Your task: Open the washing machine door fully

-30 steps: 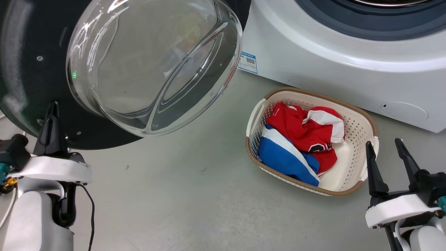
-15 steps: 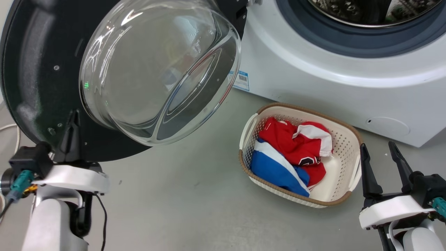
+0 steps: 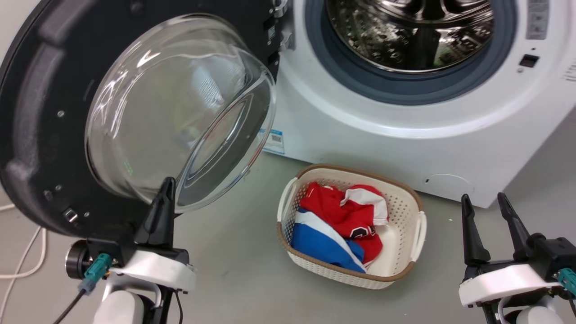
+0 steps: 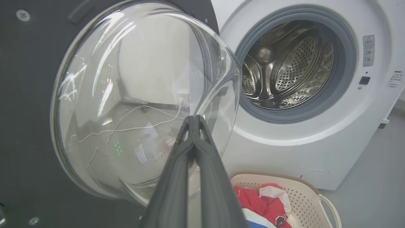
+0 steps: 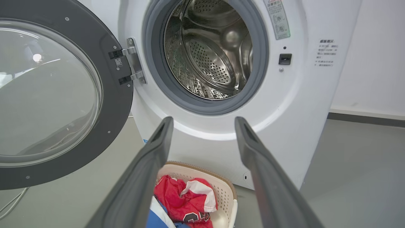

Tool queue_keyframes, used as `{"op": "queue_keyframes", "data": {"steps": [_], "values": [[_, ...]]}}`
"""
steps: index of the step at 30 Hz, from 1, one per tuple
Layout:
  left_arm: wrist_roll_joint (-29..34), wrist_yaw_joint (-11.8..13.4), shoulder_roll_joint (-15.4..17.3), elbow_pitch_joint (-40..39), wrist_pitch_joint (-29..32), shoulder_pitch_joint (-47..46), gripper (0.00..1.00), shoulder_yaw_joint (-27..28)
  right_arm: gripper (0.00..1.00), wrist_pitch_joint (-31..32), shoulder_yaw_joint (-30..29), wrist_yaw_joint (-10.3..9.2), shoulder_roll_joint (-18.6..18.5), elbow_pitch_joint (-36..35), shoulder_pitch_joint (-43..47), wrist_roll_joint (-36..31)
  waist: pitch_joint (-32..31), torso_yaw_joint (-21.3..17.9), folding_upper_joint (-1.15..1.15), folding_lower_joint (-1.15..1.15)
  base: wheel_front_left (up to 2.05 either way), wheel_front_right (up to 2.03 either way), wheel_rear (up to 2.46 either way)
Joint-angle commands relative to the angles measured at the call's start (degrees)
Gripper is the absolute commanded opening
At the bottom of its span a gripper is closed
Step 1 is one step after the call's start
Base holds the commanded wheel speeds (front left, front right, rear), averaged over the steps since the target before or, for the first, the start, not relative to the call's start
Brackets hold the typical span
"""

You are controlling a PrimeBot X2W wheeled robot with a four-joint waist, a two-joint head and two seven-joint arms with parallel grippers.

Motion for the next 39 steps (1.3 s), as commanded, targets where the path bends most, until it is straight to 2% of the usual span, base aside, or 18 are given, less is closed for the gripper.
{"op": "queue_keyframes", "data": {"steps": [1,5,10,11,13,14,15,16,17,29,39], "values": [[0.34,0.06,-0.29,-0.43,-0.15,0.83,0.0,-0.15,1.0,-0.11,-0.04,-0.04,0.28,-0.5,0.78,0.4,-1.68,-1.96,0.0,0.0,0.0,0.0,0.0],[1.85,0.06,-1.51,-1.38,-0.15,3.58,0.0,-1.75,1.0,-0.11,0.59,-0.03,0.47,-1.28,1.64,0.62,-3.31,-5.23,0.0,0.0,0.0,0.0,0.0],[2.47,0.18,-3.85,-3.45,-0.15,5.95,0.0,-0.61,1.0,-0.11,1.25,-0.04,0.52,-2.99,2.54,0.59,-4.06,-9.07,0.0,0.0,0.0,0.0,0.0],[2.65,0.17,-4.15,-3.69,-0.14,6.55,0.11,-0.32,1.0,-0.1,1.53,-0.03,0.53,-3.42,2.92,0.45,-4.17,-9.71,0.0,0.0,0.0,0.0,0.0],[3.0,0.16,-4.75,-4.28,-0.15,7.24,0.13,-0.06,1.0,-0.1,1.94,-0.03,0.56,-4.34,3.62,0.65,-4.49,-10.82,0.0,0.0,0.0,0.0,0.0],[3.2,0.15,-5.01,-4.53,-0.15,7.51,0.19,-0.1,1.0,-0.11,1.98,-0.04,0.55,-4.86,3.9,0.86,-4.61,-11.31,0.0,0.0,0.0,0.0,0.0],[3.63,0.14,-5.23,-4.68,-0.15,7.86,0.4,-0.29,1.0,-0.1,2.01,-0.04,0.55,-5.36,4.25,0.87,-4.66,-11.74,0.0,0.0,0.0,0.0,0.0],[4.0,0.12,-5.36,-4.79,-0.15,8.24,0.8,-0.43,1.0,-0.11,1.91,-0.04,0.55,-5.72,4.51,0.83,-4.73,-12.17,0.0,0.0,0.0,0.0,0.0],[4.46,0.12,-5.44,-4.86,-0.15,8.63,1.0,-0.5,1.0,-0.1,1.86,-0.04,0.55,-6.01,4.87,0.99,-4.84,-12.6,0.0,0.0,0.0,0.0,0.0],[7.89,1.29,-6.24,-5.96,-0.15,12.64,1.0,-1.07,1.0,-0.11,2.27,-0.03,0.55,-5.51,6.56,1.88,-5.29,-17.55,0.0,0.0,0.0,0.0,0.0],[7.64,0.71,-6.39,-5.94,-0.15,11.48,1.0,-1.64,1.0,-0.11,2.22,-0.04,0.56,-5.25,6.28,2.06,-4.64,-18.35,0.0,0.0,0.0,0.0,0.0]]}}
